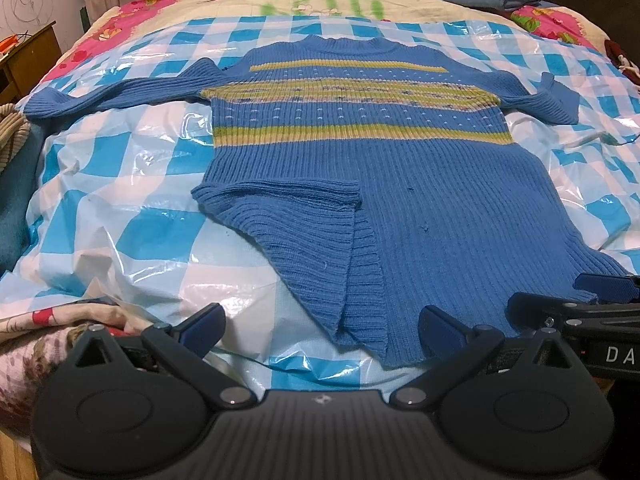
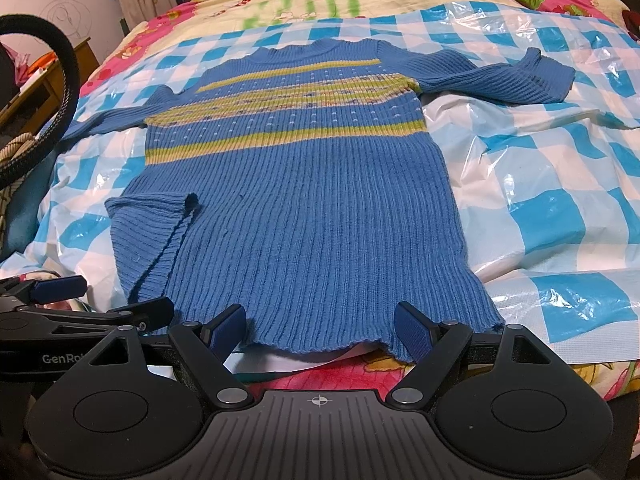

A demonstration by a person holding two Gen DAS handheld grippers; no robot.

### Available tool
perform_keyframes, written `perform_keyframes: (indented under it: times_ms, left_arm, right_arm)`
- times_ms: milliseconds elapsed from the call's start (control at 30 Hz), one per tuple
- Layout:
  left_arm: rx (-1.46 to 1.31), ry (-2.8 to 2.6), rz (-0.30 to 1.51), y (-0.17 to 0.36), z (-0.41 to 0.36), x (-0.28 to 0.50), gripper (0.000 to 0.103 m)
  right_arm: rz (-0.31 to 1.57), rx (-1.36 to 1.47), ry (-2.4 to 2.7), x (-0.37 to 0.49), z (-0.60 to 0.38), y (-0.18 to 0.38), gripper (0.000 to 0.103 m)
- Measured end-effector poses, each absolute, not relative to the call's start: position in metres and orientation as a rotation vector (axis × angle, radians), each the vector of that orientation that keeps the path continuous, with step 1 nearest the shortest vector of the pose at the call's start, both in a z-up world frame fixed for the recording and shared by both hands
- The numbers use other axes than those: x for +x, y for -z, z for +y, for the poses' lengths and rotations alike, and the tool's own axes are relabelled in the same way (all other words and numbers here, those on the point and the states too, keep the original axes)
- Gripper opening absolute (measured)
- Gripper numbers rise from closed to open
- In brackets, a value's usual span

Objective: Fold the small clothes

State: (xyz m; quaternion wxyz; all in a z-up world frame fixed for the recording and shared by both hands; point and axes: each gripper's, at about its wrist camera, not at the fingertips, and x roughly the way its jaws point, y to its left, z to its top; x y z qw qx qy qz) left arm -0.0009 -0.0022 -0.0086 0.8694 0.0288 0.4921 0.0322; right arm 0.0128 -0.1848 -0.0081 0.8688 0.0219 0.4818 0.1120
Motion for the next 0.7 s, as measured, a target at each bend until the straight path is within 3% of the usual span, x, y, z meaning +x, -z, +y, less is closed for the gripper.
perform_keyframes:
  times_ms: [700]
  left_arm:
    - [-0.028,-0.174,0.975,-0.010,0.050,0.009,0.103]
  right_arm:
    - [0.906,-0.050,-0.399,0.051,-0.124,-0.012,0.083]
